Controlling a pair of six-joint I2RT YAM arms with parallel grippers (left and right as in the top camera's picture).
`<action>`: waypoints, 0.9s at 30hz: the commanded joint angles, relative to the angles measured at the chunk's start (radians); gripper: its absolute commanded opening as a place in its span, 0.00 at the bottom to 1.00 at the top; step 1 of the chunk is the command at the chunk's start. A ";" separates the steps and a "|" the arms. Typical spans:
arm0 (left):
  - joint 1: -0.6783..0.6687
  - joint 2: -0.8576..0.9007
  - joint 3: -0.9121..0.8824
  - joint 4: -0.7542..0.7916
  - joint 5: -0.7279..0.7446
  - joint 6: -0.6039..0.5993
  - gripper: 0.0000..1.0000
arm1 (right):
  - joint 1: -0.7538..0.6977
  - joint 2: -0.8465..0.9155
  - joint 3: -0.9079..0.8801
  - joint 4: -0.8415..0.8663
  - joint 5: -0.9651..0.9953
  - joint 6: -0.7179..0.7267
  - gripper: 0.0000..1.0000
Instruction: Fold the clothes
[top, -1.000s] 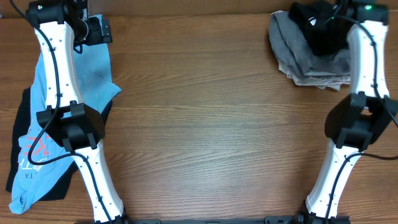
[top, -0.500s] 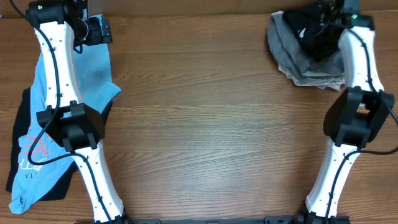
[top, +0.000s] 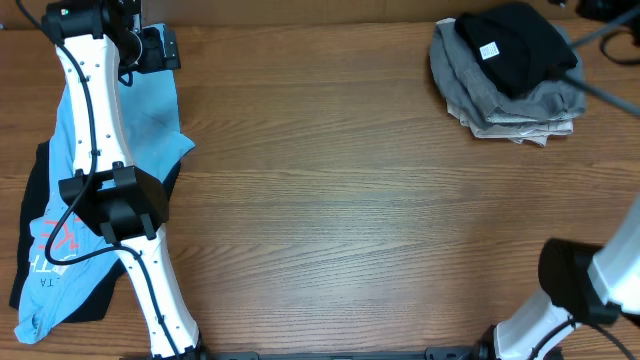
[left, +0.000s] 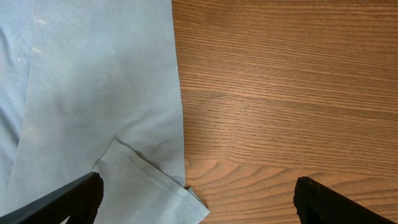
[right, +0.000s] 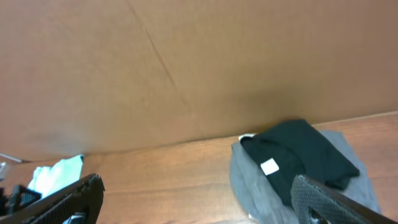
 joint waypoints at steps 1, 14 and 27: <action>0.000 -0.002 0.015 -0.001 0.004 -0.006 1.00 | -0.008 0.035 -0.016 -0.077 0.004 0.000 1.00; 0.000 -0.002 0.015 -0.001 0.004 -0.006 1.00 | 0.018 -0.025 -0.017 -0.208 0.024 -0.042 1.00; 0.000 -0.002 0.015 -0.001 0.004 -0.006 1.00 | 0.227 -0.288 -0.316 0.034 0.208 -0.063 1.00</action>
